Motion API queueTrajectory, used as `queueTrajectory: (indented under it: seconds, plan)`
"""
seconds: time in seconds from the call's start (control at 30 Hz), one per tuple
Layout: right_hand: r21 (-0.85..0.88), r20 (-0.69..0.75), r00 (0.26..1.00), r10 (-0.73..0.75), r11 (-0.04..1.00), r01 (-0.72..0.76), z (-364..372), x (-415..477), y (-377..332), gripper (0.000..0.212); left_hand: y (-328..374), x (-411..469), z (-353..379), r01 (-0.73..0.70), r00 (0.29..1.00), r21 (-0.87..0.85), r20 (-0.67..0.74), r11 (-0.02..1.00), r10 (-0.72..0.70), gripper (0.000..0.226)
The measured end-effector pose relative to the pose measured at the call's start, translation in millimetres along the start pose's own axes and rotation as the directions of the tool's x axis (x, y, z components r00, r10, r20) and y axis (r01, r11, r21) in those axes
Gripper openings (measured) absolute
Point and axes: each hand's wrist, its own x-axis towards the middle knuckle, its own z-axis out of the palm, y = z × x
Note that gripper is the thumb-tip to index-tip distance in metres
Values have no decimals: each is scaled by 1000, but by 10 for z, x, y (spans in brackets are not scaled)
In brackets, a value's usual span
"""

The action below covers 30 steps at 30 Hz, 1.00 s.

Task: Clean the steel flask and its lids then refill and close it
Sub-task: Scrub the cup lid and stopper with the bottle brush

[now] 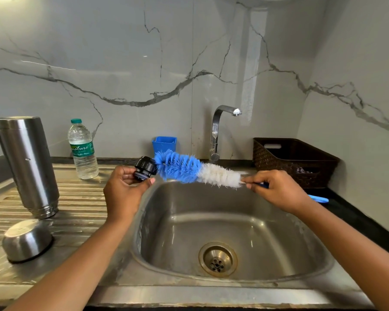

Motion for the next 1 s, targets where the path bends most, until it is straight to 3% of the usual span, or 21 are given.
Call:
queueTrajectory:
  seconds: [0.1,0.23,0.43,0.6,0.87,1.0]
  plan:
    - [74,65,998,18,997,-22,49,9,-62,21,29,-46,17,-115,993,69,4,991,115,44]
    - [128,201,977,68,987,-95,12,18,26,17,-35,14,-11,-150,989,91,2,984,151,46]
    - [114,163,984,76,989,-96,127,24,11,14,-11,-79,102,-217,973,101,98,971,207,44]
    - [292,188,975,119,941,-171,-33,35,41,14,-35,-2,19,-149,988,50,44,988,147,43]
    - [405,258,958,125,886,-225,-54,6,-27,14,-22,3,14,13,998,-164,64,986,-3,42]
    - [415,282,950,133,876,-245,2,3,-24,14,24,-53,64,-16,991,-160,125,987,36,41]
